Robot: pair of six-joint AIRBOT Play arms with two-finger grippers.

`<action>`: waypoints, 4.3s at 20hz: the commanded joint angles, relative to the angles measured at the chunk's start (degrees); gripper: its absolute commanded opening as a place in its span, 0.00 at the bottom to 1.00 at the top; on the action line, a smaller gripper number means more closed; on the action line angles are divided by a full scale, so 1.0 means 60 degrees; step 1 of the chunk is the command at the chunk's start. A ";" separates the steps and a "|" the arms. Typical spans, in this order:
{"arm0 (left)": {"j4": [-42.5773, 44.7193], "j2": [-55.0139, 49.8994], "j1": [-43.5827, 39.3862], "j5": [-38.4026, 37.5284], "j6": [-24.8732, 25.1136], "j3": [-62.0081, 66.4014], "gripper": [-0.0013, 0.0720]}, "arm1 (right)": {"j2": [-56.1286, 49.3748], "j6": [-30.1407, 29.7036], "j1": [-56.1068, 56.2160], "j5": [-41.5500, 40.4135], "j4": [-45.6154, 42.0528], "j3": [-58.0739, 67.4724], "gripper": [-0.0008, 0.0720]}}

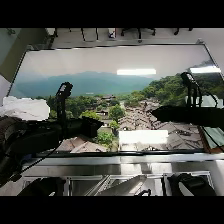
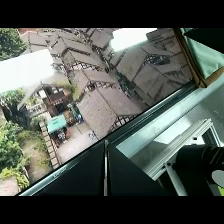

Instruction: Fold the shirts.

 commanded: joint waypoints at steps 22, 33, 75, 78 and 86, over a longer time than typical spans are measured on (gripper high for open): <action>0.8032 -0.4703 0.8349 0.1949 0.1803 0.4058 0.97 | 0.0007 0.0007 0.0007 0.0004 0.0000 -0.0004 0.04; 0.7967 -1.0437 1.0546 0.0510 0.1789 0.5799 0.97 | 0.0007 0.0011 0.0007 0.0076 0.0087 -0.0004 0.04; -0.0175 -0.7111 0.1268 0.4601 0.0954 0.7326 0.98 | -0.1184 0.0029 -0.2164 -0.0583 0.0270 0.1140 0.87; -0.0178 -0.6142 0.3020 0.4368 0.0947 0.6109 0.98 | -0.2940 -0.0732 -0.2277 -0.0503 0.0521 0.1355 0.87; -0.1945 -0.6655 0.4317 0.1155 0.2408 0.0463 0.98 | -0.7249 -0.2324 -0.0692 -0.0022 0.1370 0.1610 0.86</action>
